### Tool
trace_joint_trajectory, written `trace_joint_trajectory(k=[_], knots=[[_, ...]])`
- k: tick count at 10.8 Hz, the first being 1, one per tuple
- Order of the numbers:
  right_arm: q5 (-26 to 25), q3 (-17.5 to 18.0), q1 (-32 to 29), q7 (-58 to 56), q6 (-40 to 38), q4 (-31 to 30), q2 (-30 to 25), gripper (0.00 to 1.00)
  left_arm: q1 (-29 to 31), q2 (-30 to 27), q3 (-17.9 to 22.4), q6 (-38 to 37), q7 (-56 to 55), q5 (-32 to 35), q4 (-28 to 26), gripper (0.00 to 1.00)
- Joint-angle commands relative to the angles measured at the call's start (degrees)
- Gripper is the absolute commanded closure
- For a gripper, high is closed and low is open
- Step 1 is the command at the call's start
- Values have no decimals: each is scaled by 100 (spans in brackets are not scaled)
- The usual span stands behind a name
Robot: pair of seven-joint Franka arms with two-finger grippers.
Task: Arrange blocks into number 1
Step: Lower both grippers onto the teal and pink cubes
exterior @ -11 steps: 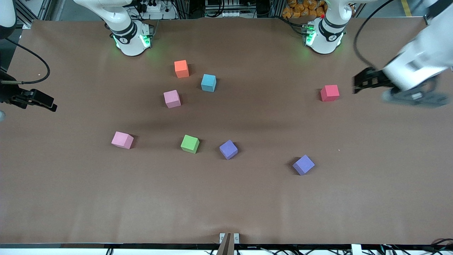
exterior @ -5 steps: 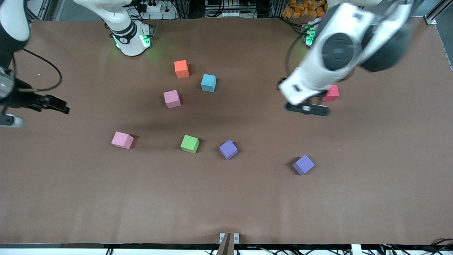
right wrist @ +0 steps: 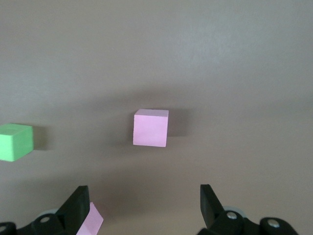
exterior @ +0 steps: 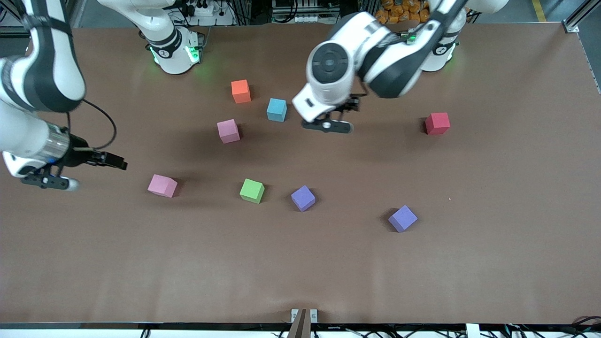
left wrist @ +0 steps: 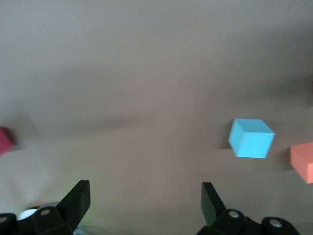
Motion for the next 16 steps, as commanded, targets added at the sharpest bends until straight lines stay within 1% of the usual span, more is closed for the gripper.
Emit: trace_joint_trajectory(k=[1,2,3,4,5,6,7,8,9,11,13,16], knots=[[82,26,55,702,469,24,593,0,-546,450,66,610,-608,-107,77,0],[73,17,169,1114,794,33,839,0,-791,643,66,891,-811,-90,77,0],[4,17,248,1284,928,50,1007,0,-985,784,75,1112,-865,-63,69,0],[3,17,266,1286,964,120,1182,0,-1109,864,75,1314,-865,-54,68,0],[-6,17,266,1268,991,173,1315,0,-1136,856,66,1368,-665,-37,-62,0],[-32,17,266,1216,1000,182,1359,0,-1154,812,57,1560,-298,-45,-246,0],[-119,17,275,1137,1000,173,1377,0,-1311,847,31,1858,-259,-54,-291,0],[-233,17,293,884,1000,147,1369,0,-1512,925,57,2070,-337,-46,-309,0],[-234,17,293,768,1000,129,1369,0,-1575,1039,66,2255,-486,-11,-327,0],[-269,17,354,758,991,103,1456,0,-1777,1285,57,2510,-1029,148,-310,0],[-261,17,363,750,1000,103,1666,0,-1831,1479,57,2590,-1138,235,-301,0],[-226,17,311,758,1034,15,1755,0,-1857,1725,57,2906,-1304,455,-283,0]])
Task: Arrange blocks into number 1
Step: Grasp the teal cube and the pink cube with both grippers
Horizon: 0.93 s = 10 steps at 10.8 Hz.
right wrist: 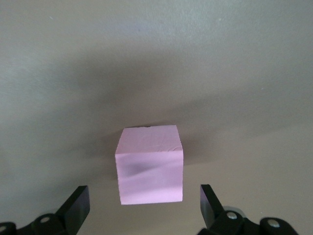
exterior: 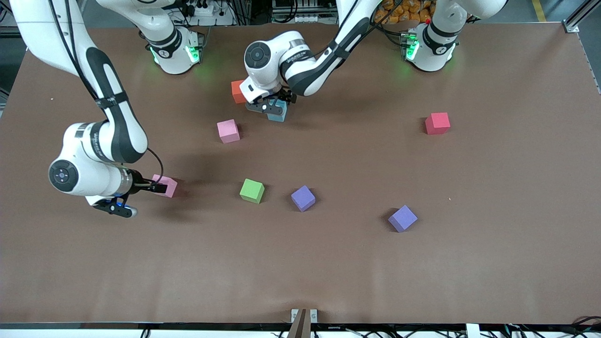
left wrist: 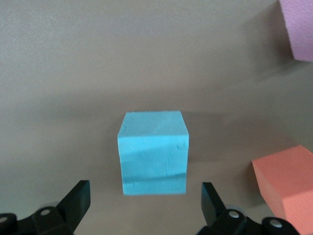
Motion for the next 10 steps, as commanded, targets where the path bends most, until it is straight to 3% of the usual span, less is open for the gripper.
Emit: trace_joint_trajectory(k=[1,9,10], knots=[[-23,11,-45,-44,66,-20,109,0,-56,160,45,252,-277,231,65,0],[4,11,-44,61,383,-20,522,1,-179,450,45,341,-522,398,82,0],[21,11,-36,79,375,-20,523,7,-170,451,45,341,-740,389,91,65]])
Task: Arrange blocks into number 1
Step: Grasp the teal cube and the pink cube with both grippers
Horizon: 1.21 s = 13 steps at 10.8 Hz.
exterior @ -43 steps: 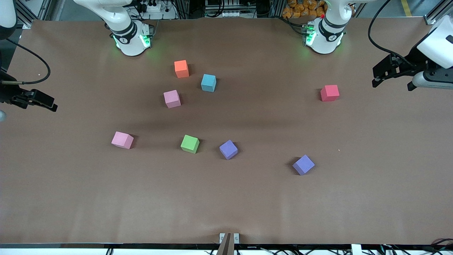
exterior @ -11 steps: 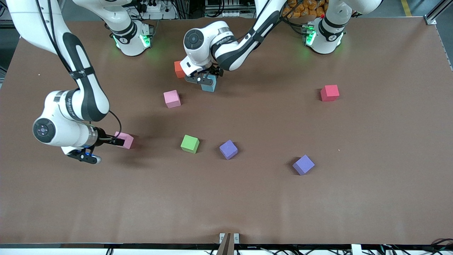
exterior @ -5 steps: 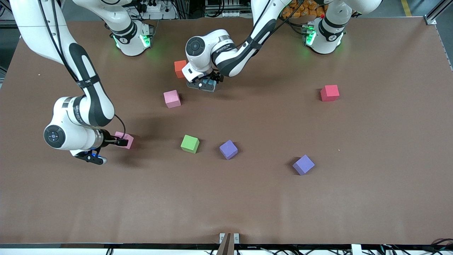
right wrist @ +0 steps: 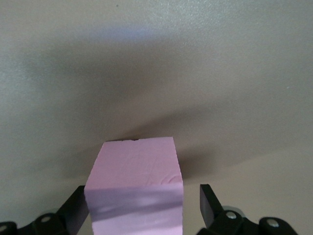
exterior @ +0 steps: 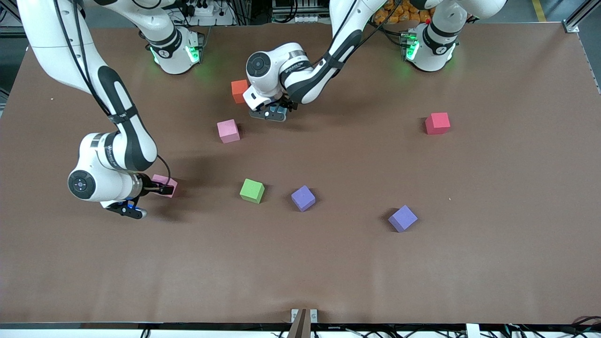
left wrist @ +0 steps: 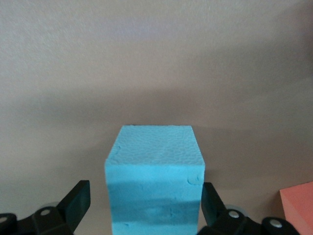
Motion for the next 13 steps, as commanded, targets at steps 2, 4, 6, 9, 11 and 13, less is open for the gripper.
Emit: trace_joint_trajectory(k=[2,4,6,9,11,13], knots=[[110,26,5,188,2,10,23,27,-55,42,48,34,-673,150,88,100],[110,26,5,224,1,10,23,38,-47,34,48,34,-901,150,88,100],[110,26,5,224,-7,10,15,42,23,-28,57,25,-1200,142,88,100],[101,26,5,197,-95,1,-431,41,436,-37,65,34,-1219,168,193,100],[92,26,40,206,-183,1,-836,40,717,-45,57,34,-618,142,289,100],[92,26,163,476,-183,-60,-1153,40,718,-19,57,34,-130,141,308,100]])
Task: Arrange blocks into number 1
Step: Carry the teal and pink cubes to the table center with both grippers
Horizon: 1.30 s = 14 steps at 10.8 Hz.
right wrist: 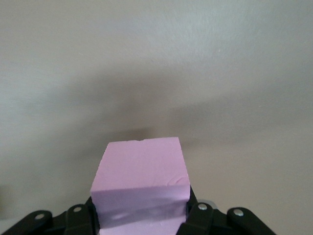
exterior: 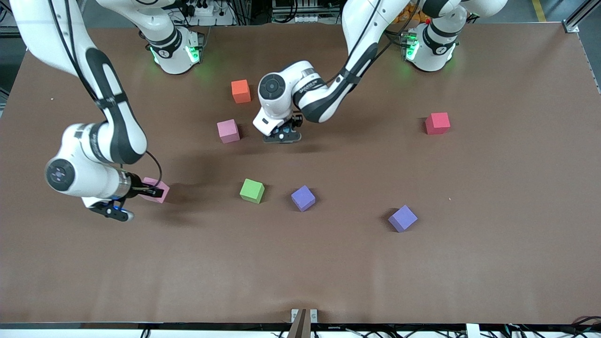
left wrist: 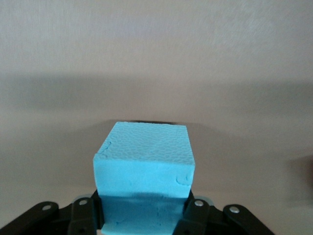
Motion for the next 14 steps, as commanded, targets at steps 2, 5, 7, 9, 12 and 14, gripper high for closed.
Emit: trace_joint_trajectory(k=[2,5,7,9,12,14], knots=[[42,16,286,612,-35,-361,-718,40,-38,22,-52,9,553,114,29,100],[51,24,558,508,52,-958,-1192,40,-38,171,-52,9,502,114,301,100],[68,24,830,507,140,-1370,-1526,40,-38,232,43,9,501,105,354,100],[270,24,1077,507,193,-1600,-1738,40,-46,338,62,9,493,105,424,100],[428,24,1279,516,193,-1908,-2011,40,-47,347,62,9,501,105,424,100],[437,33,1368,525,193,-1918,-2003,40,-64,347,62,9,475,105,424,79]])
